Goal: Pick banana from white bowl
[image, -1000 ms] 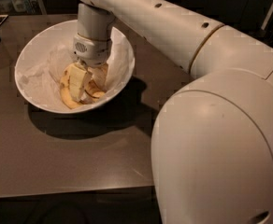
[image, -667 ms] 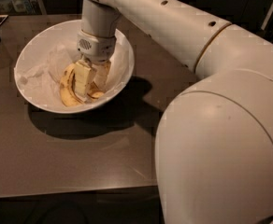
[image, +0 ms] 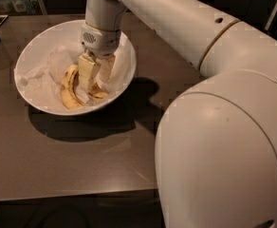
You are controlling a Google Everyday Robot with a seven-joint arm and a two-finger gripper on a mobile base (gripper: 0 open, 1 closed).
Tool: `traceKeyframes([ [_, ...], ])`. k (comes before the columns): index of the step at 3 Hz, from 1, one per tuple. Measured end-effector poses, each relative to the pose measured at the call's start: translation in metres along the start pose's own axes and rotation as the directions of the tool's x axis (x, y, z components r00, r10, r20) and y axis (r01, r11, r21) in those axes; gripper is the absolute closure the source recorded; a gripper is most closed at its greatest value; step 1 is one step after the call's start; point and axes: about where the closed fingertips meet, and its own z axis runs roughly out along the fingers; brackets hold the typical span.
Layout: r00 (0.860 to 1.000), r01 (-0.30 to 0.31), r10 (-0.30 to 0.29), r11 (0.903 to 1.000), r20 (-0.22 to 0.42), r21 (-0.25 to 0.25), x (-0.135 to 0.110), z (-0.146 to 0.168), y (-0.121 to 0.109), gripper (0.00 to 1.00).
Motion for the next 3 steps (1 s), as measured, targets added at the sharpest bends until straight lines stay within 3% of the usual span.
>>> traceKeyframes([
  [2,0.999,0.018,-0.019,0.9996,-0.043,-0.024,-0.006,0.021,0.008,0.48],
  [3,0.998,0.016,-0.017,0.9998,-0.06,-0.014,-0.005,0.028,0.007,0.59],
])
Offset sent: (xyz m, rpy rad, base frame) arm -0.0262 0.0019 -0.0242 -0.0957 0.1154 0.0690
